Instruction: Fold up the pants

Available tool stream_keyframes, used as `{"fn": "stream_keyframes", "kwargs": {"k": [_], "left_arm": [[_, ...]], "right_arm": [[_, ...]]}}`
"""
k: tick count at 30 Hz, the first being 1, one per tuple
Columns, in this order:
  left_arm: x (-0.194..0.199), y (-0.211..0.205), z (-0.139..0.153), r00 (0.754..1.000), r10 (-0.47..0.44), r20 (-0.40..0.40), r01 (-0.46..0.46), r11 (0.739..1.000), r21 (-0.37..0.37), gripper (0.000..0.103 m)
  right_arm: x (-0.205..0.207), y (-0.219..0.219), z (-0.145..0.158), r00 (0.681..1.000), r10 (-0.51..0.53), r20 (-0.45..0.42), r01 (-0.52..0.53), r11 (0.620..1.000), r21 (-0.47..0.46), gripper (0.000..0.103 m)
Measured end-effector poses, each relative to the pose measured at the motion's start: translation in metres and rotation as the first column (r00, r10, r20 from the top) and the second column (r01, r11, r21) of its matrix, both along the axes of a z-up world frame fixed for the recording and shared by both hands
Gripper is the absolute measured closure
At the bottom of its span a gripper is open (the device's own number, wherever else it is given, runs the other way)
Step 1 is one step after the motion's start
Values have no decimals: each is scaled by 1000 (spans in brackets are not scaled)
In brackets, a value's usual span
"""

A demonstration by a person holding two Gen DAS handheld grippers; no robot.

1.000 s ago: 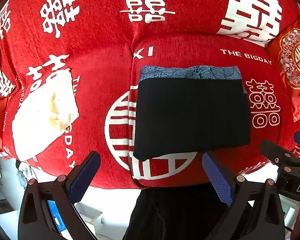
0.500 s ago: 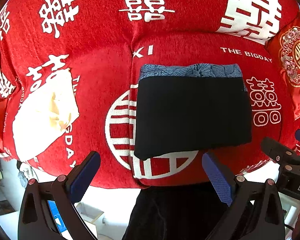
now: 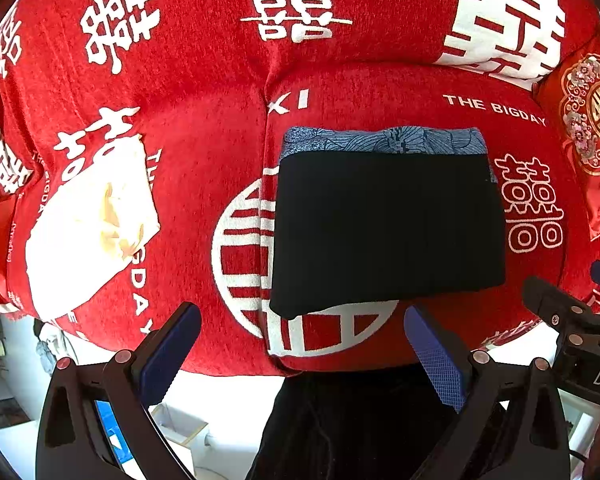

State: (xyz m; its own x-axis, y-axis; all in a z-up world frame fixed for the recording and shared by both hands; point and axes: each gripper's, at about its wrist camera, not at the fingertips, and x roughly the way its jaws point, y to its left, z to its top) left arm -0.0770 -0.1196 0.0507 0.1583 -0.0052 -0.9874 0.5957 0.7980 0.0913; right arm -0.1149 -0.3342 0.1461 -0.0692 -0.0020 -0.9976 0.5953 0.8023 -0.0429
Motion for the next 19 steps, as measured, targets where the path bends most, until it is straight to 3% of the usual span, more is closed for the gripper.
{"fn": "stream_keyframes", "kwargs": {"k": [19], "left_arm": [[2, -1, -1, 1000, 10, -5, -10, 1000, -18, 1]], "right_arm": [[2, -1, -3, 1000, 1, -5, -1, 1000, -2, 0]]}}
